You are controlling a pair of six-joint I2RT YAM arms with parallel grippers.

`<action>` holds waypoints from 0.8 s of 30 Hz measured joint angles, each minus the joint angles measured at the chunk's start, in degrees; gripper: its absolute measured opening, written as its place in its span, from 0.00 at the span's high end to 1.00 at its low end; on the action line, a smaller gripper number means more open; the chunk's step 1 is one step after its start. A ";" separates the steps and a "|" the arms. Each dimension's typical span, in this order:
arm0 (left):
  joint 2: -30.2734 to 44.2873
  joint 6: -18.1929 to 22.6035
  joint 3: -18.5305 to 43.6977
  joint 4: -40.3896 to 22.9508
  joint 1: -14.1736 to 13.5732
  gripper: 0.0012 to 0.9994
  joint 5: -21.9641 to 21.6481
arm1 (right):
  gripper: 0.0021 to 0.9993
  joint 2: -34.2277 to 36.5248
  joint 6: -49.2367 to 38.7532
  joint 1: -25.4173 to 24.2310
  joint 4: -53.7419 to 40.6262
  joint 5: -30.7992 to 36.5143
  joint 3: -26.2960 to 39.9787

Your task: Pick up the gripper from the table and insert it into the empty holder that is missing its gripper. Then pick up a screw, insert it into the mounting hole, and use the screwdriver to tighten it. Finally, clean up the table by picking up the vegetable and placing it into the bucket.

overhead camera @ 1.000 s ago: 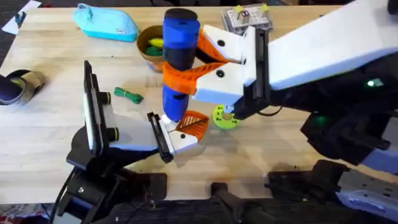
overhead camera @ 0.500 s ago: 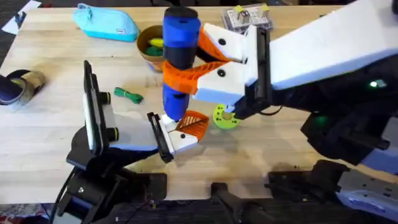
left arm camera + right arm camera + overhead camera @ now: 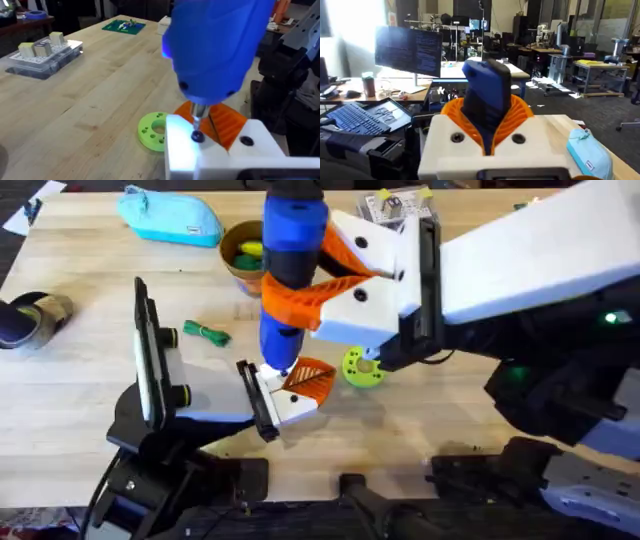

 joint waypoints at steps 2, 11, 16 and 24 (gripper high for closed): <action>0.00 0.00 0.00 0.00 0.00 0.98 0.00 | 0.95 0.00 0.00 0.00 0.00 0.00 0.00; 0.00 0.00 0.00 0.00 0.00 0.98 -0.02 | 0.95 -0.35 0.00 0.00 -1.23 -0.10 0.00; 0.00 0.00 0.00 0.00 0.00 0.98 -0.02 | 0.95 -0.39 0.00 0.00 -1.65 -0.15 0.00; 0.00 0.00 0.00 0.00 0.00 0.98 -0.02 | 0.95 -0.39 -0.09 0.00 -2.65 -0.15 0.00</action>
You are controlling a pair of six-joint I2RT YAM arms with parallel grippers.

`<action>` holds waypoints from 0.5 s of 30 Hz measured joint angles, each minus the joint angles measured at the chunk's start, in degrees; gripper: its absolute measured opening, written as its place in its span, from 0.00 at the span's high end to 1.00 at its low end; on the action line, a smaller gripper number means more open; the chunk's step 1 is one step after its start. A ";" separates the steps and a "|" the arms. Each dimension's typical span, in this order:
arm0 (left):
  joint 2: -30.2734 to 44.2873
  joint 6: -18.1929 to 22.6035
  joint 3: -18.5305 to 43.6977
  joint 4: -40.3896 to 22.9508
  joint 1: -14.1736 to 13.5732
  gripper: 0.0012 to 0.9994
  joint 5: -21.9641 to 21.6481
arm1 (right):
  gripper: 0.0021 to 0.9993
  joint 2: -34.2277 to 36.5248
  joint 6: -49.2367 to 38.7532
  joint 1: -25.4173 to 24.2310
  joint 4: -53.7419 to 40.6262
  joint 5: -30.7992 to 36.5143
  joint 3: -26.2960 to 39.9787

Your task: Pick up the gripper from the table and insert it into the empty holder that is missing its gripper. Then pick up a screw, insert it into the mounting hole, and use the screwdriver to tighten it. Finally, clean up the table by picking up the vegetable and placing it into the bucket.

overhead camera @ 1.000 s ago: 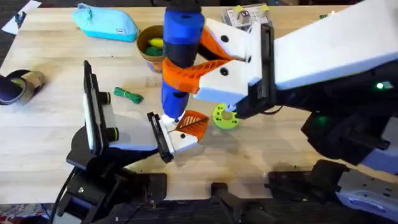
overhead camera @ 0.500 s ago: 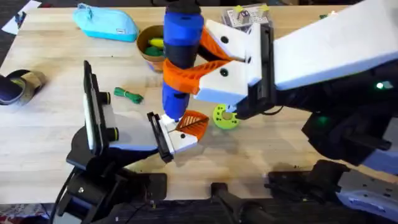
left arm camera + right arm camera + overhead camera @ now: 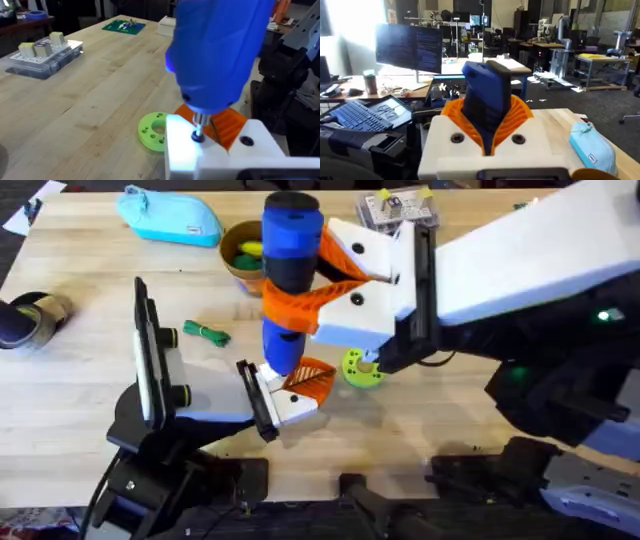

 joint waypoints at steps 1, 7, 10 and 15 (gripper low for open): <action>0.00 0.00 0.00 0.00 0.00 0.98 0.00 | 0.95 0.00 -0.01 0.00 -0.25 0.00 0.00; 0.00 0.00 0.00 0.00 0.00 0.98 0.00 | 0.95 0.00 -0.17 0.00 -0.35 0.00 0.00; 0.00 0.00 0.00 0.00 0.00 0.98 0.00 | 0.95 0.00 -0.19 0.00 -0.35 0.00 0.00; 0.00 0.00 0.00 0.00 0.00 0.98 0.00 | 0.95 0.00 -0.19 0.00 -0.35 0.00 0.00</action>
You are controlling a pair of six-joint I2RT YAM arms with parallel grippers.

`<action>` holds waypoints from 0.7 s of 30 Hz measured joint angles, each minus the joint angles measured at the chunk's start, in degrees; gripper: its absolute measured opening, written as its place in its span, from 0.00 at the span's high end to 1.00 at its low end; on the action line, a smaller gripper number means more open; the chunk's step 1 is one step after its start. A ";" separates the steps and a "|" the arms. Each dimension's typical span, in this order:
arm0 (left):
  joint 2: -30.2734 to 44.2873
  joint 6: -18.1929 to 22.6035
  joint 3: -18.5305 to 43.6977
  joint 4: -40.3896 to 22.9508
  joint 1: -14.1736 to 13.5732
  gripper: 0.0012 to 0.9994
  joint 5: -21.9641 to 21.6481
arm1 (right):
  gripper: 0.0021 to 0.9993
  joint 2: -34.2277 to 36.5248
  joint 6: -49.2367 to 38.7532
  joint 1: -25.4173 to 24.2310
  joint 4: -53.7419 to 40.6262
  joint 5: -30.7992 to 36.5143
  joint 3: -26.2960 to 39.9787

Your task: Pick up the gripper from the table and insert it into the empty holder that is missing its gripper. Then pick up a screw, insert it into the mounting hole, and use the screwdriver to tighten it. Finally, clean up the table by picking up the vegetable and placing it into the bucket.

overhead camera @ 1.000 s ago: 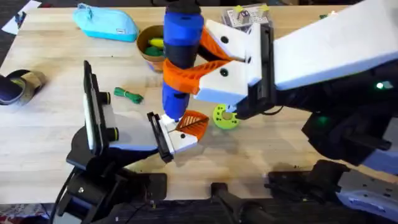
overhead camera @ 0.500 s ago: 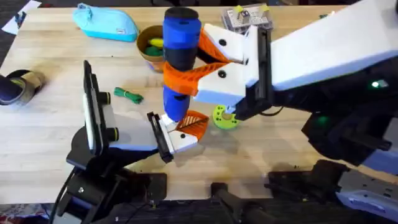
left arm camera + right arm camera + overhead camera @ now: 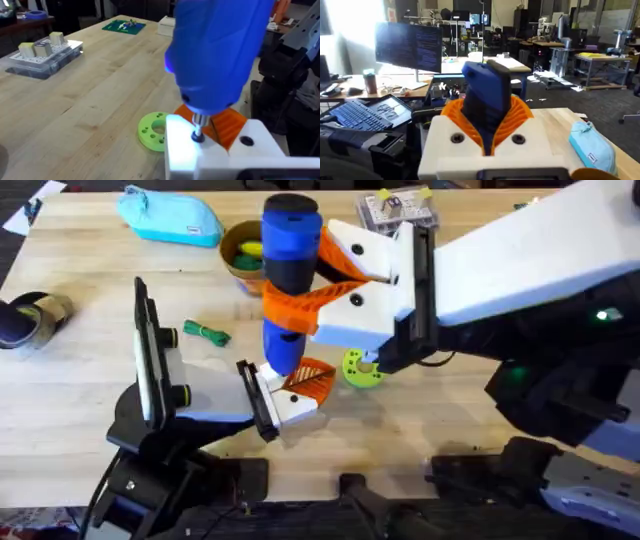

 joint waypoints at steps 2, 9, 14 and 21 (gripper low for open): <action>0.00 0.00 0.00 0.00 0.00 0.98 0.00 | 0.95 0.00 0.00 0.00 -0.03 0.02 0.00; 0.00 0.00 0.00 0.00 0.00 0.98 0.00 | 0.95 0.00 -0.20 0.00 -0.47 0.00 0.00; 0.00 0.00 0.00 0.00 0.00 0.98 0.00 | 0.95 0.00 -0.20 0.00 -0.59 0.02 0.00; 0.00 0.00 0.00 0.00 0.00 0.98 0.00 | 0.96 0.00 -0.20 0.00 -0.59 0.00 0.00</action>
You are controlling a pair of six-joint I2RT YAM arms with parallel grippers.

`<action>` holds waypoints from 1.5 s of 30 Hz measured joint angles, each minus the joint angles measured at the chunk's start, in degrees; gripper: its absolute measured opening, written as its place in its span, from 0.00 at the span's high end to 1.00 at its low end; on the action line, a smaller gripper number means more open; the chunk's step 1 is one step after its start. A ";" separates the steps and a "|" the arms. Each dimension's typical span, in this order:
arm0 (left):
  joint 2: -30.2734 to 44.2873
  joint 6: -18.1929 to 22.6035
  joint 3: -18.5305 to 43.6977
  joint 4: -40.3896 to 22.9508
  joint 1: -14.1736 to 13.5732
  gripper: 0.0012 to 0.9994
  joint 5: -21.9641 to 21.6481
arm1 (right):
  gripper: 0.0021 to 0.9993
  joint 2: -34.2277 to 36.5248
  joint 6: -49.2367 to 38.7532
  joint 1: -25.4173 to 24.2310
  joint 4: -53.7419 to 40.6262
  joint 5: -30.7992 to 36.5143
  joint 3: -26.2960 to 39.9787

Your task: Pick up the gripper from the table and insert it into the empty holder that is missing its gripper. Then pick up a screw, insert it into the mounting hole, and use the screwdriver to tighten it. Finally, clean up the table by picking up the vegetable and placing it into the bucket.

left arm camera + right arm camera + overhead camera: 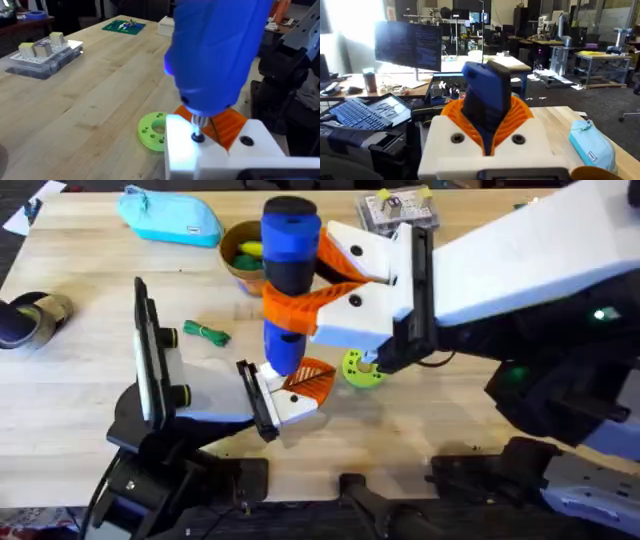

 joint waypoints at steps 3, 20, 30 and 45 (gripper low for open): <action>0.00 0.00 0.00 0.00 0.00 0.98 0.00 | 0.95 0.00 -0.02 0.00 0.00 0.02 0.00; 0.00 0.00 0.00 0.00 0.00 0.98 0.00 | 0.96 0.00 -0.02 0.00 -0.04 0.00 0.00; 0.00 -0.02 0.00 -0.04 0.00 0.98 0.00 | 0.95 -0.11 -0.22 0.00 -1.65 0.22 0.00; -0.02 0.52 0.07 0.85 -0.14 0.98 0.39 | 0.95 -0.23 -0.11 0.18 3.31 -1.44 -1.08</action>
